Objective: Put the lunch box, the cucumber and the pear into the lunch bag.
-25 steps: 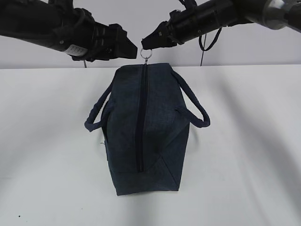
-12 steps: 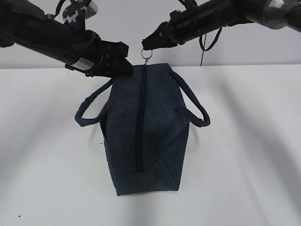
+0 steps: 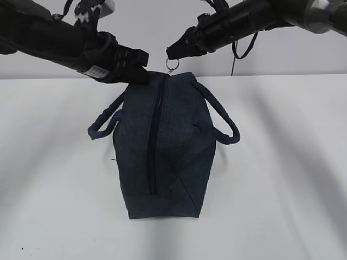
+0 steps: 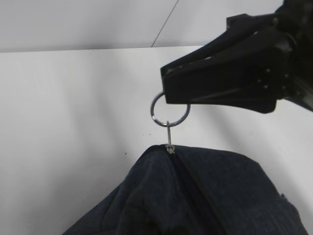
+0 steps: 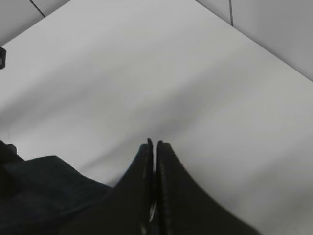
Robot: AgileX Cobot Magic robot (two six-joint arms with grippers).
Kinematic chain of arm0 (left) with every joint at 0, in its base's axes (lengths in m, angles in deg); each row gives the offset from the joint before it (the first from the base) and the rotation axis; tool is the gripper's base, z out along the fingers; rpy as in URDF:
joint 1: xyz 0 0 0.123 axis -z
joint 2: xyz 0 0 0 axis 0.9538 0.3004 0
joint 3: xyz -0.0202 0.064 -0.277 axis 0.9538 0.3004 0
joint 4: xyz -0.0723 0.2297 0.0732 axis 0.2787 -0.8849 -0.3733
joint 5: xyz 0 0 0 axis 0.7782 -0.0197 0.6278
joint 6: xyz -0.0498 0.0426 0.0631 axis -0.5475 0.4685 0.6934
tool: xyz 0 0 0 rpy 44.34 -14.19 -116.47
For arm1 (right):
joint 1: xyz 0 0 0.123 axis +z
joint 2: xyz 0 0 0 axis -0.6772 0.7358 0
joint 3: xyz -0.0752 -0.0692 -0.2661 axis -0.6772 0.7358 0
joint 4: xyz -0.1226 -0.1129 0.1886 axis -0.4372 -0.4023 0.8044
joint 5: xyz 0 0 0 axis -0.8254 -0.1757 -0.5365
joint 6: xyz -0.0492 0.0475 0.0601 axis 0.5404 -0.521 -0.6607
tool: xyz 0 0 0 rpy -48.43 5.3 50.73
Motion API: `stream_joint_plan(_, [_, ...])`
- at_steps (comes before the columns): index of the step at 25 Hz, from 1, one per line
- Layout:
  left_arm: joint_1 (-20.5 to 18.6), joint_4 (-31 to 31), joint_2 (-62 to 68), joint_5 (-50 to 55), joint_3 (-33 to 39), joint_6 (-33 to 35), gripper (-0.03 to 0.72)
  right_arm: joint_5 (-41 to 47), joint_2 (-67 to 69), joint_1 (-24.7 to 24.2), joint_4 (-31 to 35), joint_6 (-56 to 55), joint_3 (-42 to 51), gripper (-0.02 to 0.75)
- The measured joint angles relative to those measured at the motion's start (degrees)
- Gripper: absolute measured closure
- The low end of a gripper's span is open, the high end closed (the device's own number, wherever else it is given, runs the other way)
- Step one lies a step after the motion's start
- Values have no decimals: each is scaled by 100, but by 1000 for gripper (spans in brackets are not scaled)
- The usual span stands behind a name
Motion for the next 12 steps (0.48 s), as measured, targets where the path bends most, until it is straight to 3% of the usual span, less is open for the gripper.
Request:
stream_joint_plan(5, [0,525,45,53,0,742,680,49,0,-33,-261,-115,0,732])
stream_joint_plan(12, [0,973,89,85,0,1262,680,104,0,-143,-558,-385,0,732])
